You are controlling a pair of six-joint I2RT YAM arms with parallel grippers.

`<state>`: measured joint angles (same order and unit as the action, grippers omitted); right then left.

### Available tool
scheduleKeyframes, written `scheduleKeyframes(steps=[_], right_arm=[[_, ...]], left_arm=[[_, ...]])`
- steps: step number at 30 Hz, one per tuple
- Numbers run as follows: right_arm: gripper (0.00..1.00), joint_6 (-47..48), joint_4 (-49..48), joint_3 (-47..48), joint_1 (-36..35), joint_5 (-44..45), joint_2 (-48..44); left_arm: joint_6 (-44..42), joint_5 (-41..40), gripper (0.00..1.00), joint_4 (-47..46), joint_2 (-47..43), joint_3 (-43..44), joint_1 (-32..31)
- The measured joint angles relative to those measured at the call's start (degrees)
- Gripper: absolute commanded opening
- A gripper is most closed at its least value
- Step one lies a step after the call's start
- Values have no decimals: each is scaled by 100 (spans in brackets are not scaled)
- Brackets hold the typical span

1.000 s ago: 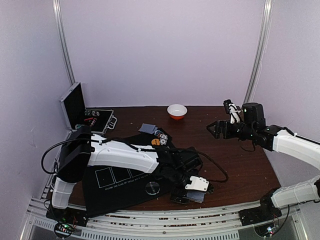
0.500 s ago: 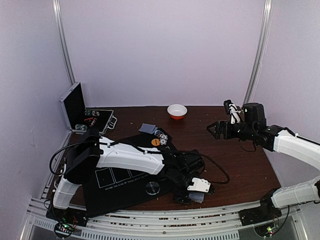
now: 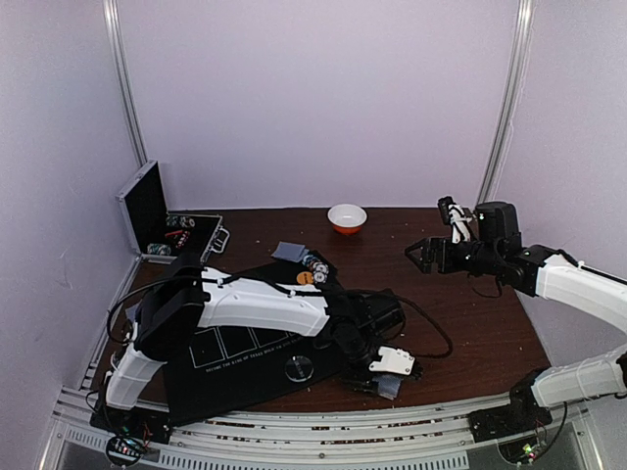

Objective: Distribute texas hold em gaming equipment
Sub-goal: Pick up the poker card from the center of the board.

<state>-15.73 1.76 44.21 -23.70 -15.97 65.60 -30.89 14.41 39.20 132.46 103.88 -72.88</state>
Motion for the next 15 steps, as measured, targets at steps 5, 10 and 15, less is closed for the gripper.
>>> scheduleKeyframes(steps=[5,10,15], right_arm=[[100,-20,7,0,0,4,-2],[100,-37,31,11,0,28,-20],[100,-85,-13,57,0,-61,-94]], left_arm=[[20,-15,48,-9,-28,46,15],[98,-291,47,-310,-258,-308,13],[334,-807,48,-387,-870,-859,42]])
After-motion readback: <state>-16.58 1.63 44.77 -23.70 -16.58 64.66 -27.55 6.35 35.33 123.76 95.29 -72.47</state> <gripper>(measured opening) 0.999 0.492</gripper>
